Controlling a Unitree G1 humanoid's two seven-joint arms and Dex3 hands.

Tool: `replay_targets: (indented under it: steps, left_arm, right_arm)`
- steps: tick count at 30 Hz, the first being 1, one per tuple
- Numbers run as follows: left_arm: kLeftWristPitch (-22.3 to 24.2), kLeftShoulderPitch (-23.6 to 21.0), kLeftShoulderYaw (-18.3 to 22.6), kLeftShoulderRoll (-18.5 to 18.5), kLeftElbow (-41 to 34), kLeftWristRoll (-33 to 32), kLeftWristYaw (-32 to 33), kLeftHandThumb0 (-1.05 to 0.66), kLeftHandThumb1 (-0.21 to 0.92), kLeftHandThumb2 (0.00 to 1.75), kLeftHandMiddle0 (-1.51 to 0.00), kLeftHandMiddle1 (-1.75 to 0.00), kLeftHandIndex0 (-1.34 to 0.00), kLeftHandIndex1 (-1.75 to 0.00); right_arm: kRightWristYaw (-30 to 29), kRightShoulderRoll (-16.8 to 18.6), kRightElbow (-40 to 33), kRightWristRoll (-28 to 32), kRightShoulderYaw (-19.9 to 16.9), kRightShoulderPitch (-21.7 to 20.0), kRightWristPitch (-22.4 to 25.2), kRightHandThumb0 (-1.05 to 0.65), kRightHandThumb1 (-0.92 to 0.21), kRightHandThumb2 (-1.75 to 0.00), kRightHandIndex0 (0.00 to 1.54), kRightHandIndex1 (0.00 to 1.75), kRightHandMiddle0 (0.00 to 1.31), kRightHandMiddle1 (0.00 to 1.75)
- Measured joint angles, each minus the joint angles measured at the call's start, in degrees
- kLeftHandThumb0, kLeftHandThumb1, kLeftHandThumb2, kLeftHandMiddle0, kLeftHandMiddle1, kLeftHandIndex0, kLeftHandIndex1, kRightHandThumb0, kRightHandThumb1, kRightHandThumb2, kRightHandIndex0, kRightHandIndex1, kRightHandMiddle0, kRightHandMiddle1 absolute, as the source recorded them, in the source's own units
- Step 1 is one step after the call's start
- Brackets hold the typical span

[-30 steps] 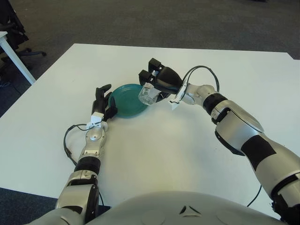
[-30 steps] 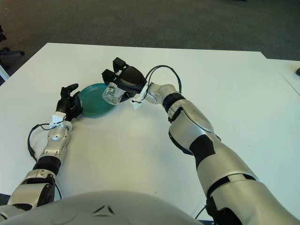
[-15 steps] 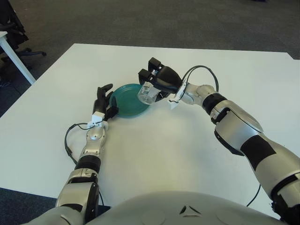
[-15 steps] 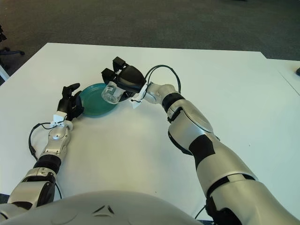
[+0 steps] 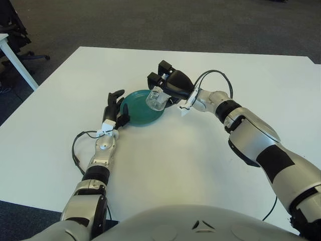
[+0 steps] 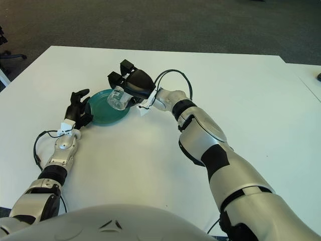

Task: Put the bottle into the plate.

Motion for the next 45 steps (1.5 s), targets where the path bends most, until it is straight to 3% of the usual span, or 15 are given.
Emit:
replay_targets:
  steps: [13, 37, 45]
  left_arm:
    - [1.52, -0.17, -3.50, -2.52, -1.95, 3.01, 1.84, -0.85, 0.92, 0.95, -0.44, -0.25, -0.01, -1.04]
    - [5.02, 4.12, -7.08, -4.48, -9.99, 5.61, 2.63, -0.85, 0.92, 0.95, -0.44, -0.29, 0.00, -1.00]
    - [7.13, 5.81, -8.13, -4.54, -13.19, 7.03, 2.88, -0.90, 0.92, 0.98, -0.37, -0.60, -0.01, -1.04]
  right_arm:
    - [0.32, -0.47, -0.03, 0.47, -1.15, -0.69, -0.37, -0.41, -0.57, -1.02, 1.29, 1.75, 1.05, 1.75]
    - [-0.15, -1.03, -0.49, 0.66, -2.54, -1.63, -1.13, -0.40, -0.52, -1.10, 1.34, 1.75, 1.09, 1.75]
    - [-0.21, -1.00, -0.49, 0.66, -2.65, -1.63, -1.13, -0.38, -0.50, -1.12, 1.34, 1.75, 1.09, 1.75]
